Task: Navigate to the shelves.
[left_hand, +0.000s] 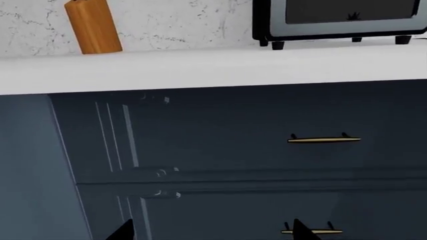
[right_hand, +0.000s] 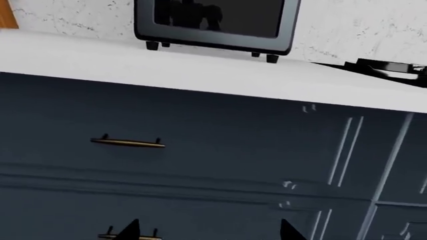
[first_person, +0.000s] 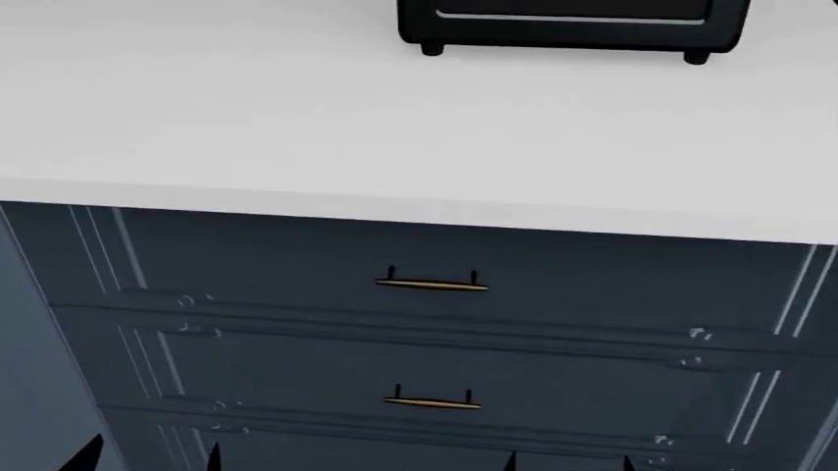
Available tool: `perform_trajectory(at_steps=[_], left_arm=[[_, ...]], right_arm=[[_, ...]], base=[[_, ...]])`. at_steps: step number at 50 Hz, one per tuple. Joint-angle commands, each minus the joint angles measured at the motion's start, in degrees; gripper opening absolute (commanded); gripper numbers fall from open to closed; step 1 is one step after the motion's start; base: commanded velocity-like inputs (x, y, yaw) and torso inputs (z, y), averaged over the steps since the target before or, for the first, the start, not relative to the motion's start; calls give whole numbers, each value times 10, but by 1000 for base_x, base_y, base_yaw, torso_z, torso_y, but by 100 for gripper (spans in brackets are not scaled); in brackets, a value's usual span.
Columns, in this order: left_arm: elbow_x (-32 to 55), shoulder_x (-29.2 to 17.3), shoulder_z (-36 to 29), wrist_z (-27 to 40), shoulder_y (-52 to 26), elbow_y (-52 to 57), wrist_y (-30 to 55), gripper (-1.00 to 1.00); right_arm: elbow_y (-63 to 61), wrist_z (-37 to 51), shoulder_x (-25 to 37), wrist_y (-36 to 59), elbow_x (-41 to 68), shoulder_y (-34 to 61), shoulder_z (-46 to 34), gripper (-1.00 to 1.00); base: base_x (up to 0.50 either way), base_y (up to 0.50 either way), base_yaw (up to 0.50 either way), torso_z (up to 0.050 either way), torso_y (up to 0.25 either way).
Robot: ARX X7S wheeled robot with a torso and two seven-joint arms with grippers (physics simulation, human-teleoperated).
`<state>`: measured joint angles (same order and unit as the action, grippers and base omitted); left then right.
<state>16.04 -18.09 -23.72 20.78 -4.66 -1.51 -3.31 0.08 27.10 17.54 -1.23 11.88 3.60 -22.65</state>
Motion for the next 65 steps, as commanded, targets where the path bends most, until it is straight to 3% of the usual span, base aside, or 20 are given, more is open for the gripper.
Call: perform_trajectory(at_steps=[1,65], left_arm=[[1,-1,-1,0,0,-2,-2,100],[5,-8,-11,9,0,8,3,100]], right_arm=[[0,9,0,10,-6,2,-2,100],[-1,21,5,26,5,5,-7,100]], base=[[0,0,0,0,0],[-485,18,0,0,0]])
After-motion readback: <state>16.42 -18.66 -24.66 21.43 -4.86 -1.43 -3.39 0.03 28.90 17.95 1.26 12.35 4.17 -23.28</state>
